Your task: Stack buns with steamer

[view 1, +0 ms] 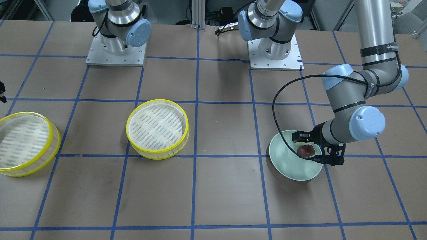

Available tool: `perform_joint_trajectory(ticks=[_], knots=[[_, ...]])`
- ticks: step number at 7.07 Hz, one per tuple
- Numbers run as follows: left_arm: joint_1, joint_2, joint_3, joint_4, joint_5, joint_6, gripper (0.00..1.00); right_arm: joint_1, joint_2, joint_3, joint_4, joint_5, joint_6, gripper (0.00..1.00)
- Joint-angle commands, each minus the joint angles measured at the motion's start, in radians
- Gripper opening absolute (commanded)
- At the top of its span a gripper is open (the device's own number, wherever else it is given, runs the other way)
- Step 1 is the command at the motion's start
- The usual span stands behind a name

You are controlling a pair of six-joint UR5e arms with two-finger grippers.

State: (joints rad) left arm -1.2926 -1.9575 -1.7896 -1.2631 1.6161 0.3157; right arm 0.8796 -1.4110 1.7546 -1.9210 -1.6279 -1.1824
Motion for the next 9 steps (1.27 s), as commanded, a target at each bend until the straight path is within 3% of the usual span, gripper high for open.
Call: perform_joint_trajectory(ticks=[1,2,3,4,5,6,7,8,9], knots=[[0.001,-0.02,-0.002,-0.001,0.001,-0.01,0.77,-0.068,0.185,0.005,-0.214,0.092,-0.117,0.99],[0.001,-0.027,-0.014,-0.001,-0.004,-0.01,0.75,-0.068,0.248,-0.001,-0.298,0.094,-0.121,0.99],[0.001,-0.032,-0.02,-0.002,0.005,0.006,0.62,-0.068,0.28,-0.016,-0.337,0.094,-0.134,0.87],[-0.001,-0.034,-0.02,-0.002,0.007,0.008,0.5,-0.067,0.305,-0.029,-0.342,0.103,-0.158,0.59],[-0.001,-0.034,-0.014,-0.002,0.007,0.014,0.07,-0.067,0.335,-0.038,-0.346,0.106,-0.193,0.38],[-0.001,-0.032,-0.005,-0.002,0.007,0.01,0.0,-0.068,0.337,-0.044,-0.352,0.108,-0.209,0.32],[-0.001,-0.025,-0.004,-0.001,-0.002,-0.003,0.0,-0.067,0.336,-0.044,-0.349,0.108,-0.215,0.23],[-0.008,0.0,0.004,-0.01,-0.012,-0.004,0.0,-0.068,0.325,-0.044,-0.333,0.106,-0.22,0.04],[-0.02,0.035,0.024,-0.057,-0.06,-0.042,0.0,-0.067,0.302,-0.047,-0.322,0.105,-0.218,0.0]])
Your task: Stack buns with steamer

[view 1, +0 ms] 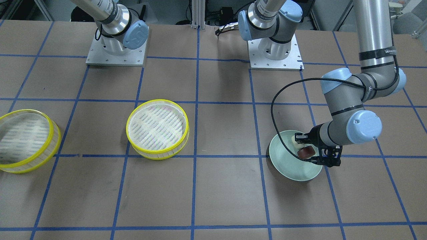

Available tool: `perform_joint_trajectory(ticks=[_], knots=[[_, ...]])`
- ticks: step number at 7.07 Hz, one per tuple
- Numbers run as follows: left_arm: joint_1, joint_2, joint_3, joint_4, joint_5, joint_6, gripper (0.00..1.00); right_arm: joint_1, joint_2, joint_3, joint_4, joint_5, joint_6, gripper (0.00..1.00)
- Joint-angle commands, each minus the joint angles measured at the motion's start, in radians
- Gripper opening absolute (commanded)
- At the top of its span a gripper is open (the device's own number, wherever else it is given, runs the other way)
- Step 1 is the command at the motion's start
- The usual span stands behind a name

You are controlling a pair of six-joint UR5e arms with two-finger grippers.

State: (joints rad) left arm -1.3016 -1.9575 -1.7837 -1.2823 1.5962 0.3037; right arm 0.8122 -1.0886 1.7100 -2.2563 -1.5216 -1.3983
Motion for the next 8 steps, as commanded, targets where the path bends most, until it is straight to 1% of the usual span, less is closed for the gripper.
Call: perform_joint_trajectory(ticks=[1,2,3,4,5,6,7,8], knots=[[-0.027,0.076,0.07,-0.095,-0.111,-0.099,0.0,0.004,-0.077,-0.003,0.094,-0.005,0.004,0.0],[-0.082,0.104,0.14,-0.151,-0.143,-0.201,0.0,0.007,-0.146,-0.003,0.227,-0.002,0.013,0.0],[-0.166,0.123,0.186,-0.164,-0.203,-0.344,0.0,0.011,-0.196,-0.001,0.323,0.001,0.054,0.0],[-0.256,0.126,0.193,-0.154,-0.241,-0.447,0.0,0.037,-0.224,-0.001,0.369,-0.005,0.089,0.0],[-0.334,0.124,0.191,-0.131,-0.278,-0.547,0.0,0.068,-0.249,0.006,0.373,-0.027,0.161,0.0],[-0.408,0.105,0.182,-0.085,-0.285,-0.598,0.0,0.085,-0.264,0.014,0.376,-0.073,0.25,0.0],[-0.468,0.095,0.162,-0.024,-0.38,-0.641,0.0,0.097,-0.255,0.014,0.376,-0.106,0.26,0.0],[-0.501,0.085,0.117,0.083,-0.427,-0.699,0.0,0.099,-0.26,0.017,0.377,-0.111,0.262,0.0]])
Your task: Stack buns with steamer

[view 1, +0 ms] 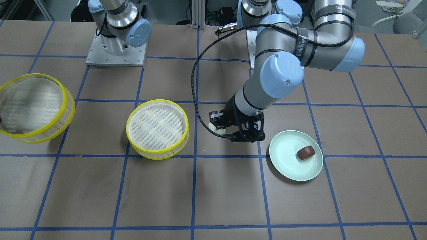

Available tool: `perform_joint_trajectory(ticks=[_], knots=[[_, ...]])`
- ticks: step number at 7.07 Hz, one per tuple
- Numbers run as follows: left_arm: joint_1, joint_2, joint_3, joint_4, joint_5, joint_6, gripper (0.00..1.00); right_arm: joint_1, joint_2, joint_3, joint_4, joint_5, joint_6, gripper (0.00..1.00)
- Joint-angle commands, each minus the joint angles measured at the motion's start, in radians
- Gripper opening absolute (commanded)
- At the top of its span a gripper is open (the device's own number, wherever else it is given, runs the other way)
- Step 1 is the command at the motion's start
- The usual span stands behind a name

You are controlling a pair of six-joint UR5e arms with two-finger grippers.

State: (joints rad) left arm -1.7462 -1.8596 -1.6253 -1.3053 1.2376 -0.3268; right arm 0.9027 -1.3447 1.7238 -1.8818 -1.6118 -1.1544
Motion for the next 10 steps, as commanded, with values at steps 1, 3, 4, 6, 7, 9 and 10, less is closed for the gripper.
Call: perform_joint_trajectory(ticks=[1,3,4,6,7,9,10], knots=[[-0.085,-0.029,-0.08,0.174,-0.073,-0.087,0.0,0.015,-0.008,0.007,0.007,-0.023,0.025,0.0],[-0.172,-0.076,-0.091,0.24,-0.07,-0.11,0.0,0.064,-0.008,0.025,0.012,-0.078,0.122,0.0],[-0.199,-0.087,-0.091,0.257,-0.07,-0.167,0.0,0.071,-0.017,0.03,0.023,-0.077,0.157,0.0],[-0.236,-0.098,-0.102,0.256,-0.067,-0.189,0.52,0.193,-0.074,0.031,0.157,-0.063,0.362,0.0],[-0.243,-0.098,-0.102,0.256,-0.067,-0.242,0.71,0.231,-0.105,0.043,0.174,-0.053,0.419,0.0],[-0.251,-0.095,-0.094,0.261,-0.061,-0.29,0.97,0.329,-0.218,0.136,0.178,0.024,0.498,0.0],[-0.239,-0.067,-0.079,0.259,-0.028,-0.278,0.98,0.367,-0.232,0.154,0.173,0.042,0.568,0.0]])
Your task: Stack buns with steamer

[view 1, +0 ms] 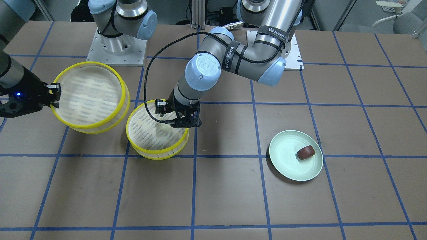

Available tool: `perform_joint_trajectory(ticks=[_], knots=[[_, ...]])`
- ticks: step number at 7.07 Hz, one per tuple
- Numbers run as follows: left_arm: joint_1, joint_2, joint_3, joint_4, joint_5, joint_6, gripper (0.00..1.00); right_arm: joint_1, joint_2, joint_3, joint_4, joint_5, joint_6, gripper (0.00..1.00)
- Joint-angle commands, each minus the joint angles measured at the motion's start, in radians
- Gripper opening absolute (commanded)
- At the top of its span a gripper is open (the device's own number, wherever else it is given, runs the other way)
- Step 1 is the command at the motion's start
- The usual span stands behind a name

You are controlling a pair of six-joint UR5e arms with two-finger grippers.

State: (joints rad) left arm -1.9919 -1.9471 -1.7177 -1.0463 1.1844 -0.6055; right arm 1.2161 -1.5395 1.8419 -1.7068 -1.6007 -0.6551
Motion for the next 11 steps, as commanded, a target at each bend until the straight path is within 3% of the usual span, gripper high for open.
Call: perform_joint_trajectory(ticks=[1,3,5,7,9,11], knots=[[0.056,0.04,0.041,-0.021,0.17,0.025,0.99,0.113,-0.037,0.039,-0.016,0.062,0.099,0.0],[0.215,0.082,0.094,-0.124,0.262,0.236,0.99,0.256,-0.024,0.068,-0.095,0.076,0.245,0.0],[0.361,0.115,0.113,-0.141,0.315,0.394,0.99,0.304,-0.019,0.175,-0.323,0.082,0.264,0.0],[0.474,0.12,0.109,-0.138,0.371,0.597,0.99,0.405,0.039,0.21,-0.498,0.058,0.238,0.0],[0.567,0.082,0.087,-0.132,0.371,0.761,0.99,0.402,0.085,0.209,-0.56,0.048,0.175,0.0],[0.584,0.012,0.032,-0.083,0.377,0.76,1.0,0.39,0.091,0.207,-0.562,0.03,0.15,0.0]])
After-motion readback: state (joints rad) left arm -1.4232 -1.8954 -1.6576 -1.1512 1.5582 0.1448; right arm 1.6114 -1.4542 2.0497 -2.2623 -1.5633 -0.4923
